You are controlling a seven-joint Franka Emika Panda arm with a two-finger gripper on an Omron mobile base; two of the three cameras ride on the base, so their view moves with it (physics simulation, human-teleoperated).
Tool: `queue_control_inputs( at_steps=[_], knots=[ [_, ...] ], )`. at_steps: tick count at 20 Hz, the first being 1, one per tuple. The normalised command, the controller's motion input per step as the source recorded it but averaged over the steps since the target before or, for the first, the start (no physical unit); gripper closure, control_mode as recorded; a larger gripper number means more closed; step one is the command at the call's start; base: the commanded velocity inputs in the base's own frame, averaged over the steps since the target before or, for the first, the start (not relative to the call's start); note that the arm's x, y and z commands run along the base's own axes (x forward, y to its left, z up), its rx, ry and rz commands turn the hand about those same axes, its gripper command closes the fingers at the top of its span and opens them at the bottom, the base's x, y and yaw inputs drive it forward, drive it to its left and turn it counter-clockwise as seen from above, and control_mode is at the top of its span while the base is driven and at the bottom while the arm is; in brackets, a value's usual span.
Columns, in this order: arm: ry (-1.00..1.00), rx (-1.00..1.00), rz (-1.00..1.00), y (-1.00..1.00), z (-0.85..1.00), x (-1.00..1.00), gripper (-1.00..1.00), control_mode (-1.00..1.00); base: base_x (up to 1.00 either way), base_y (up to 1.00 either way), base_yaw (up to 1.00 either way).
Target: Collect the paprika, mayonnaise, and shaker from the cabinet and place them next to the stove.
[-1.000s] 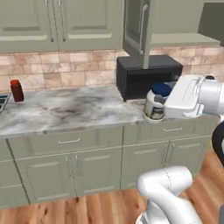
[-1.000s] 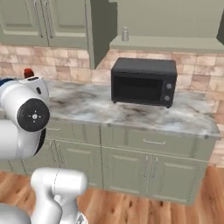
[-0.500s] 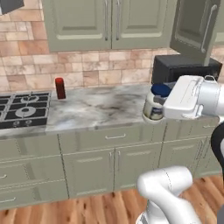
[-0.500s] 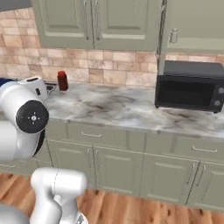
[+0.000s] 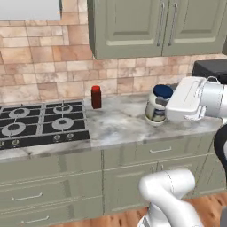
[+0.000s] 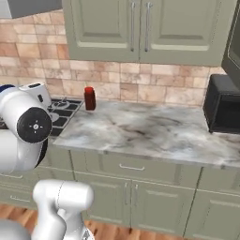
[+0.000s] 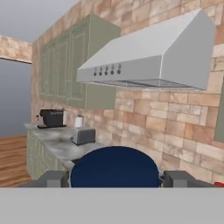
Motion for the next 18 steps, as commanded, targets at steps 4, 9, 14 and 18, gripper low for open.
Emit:
queue_control_inputs(
  at_steps=[4, 9, 14, 18],
  knots=[
    [0.0, 0.0, 0.0, 0.0, 0.0, 0.0, 1.0, 1.0, 0.68, 0.59, -0.07],
    [0.0, 0.0, 0.0, 0.0, 0.0, 0.0, 1.0, 1.0, 0.62, 0.28, -0.05],
    [0.0, 0.0, 0.0, 0.0, 0.0, 0.0, 1.0, 1.0, 0.52, 0.12, -0.02],
    [0.03, -0.04, 0.01, 0.0, -0.42, 0.27, 1.0, -1.0, 0.11, 0.02, 0.0]
  ],
)
